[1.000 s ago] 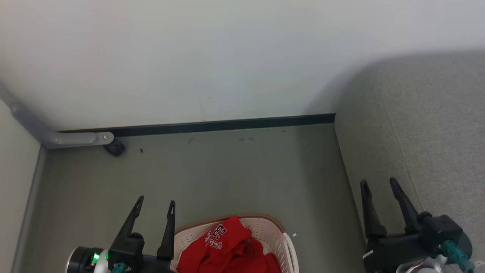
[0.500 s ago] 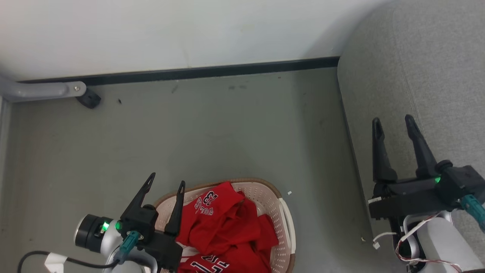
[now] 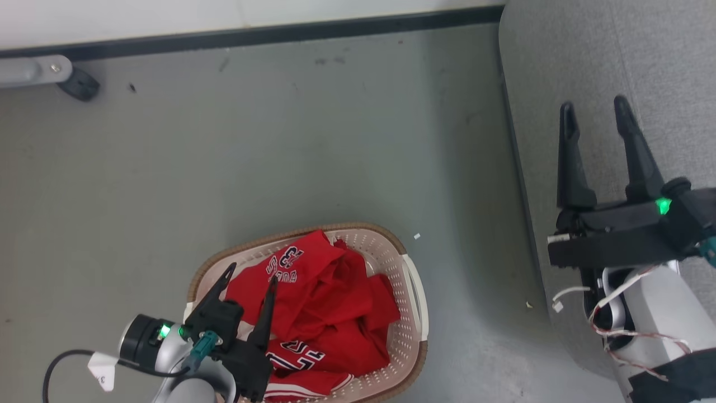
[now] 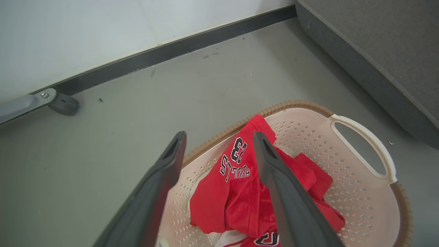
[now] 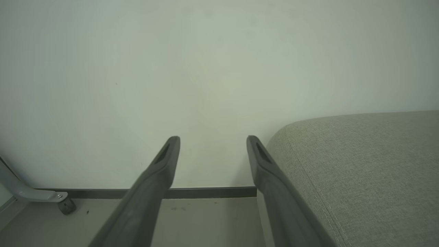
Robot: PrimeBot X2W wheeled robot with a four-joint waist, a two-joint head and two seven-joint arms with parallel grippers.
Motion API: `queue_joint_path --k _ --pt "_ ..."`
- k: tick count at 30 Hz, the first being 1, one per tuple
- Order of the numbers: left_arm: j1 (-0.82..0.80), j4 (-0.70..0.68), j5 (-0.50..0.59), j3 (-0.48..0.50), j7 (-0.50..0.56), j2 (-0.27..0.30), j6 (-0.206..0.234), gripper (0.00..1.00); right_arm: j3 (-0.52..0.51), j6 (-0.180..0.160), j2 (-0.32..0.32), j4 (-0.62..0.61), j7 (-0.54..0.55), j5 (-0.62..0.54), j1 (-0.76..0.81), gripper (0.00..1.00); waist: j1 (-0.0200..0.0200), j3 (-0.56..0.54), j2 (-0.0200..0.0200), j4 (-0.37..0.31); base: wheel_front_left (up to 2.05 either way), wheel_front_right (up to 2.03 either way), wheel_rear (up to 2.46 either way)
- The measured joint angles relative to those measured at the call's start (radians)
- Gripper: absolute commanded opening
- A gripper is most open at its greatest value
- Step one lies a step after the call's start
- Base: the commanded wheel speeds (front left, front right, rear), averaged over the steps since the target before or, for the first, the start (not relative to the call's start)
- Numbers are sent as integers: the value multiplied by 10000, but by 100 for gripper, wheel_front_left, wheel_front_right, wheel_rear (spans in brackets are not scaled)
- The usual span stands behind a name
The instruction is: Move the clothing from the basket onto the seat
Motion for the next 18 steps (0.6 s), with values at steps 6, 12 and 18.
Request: queue_joint_path --k 6,12,18 --pt "-544 545 82 -98 -8 -40 -96 100 10 33 -10 -86 -2 -113 -694 100 0 536 0 -116 0 0 0" --pt "-970 1085 121 -242 -13 -169 -167 100 98 86 10 -157 -2 -211 -1178 100 0 1032 0 -171 0 0 0" --pt "-1363 1616 169 -336 -77 -322 -188 100 128 117 23 -169 -2 -311 -1387 100 0 1464 -1 -207 0 0 0"
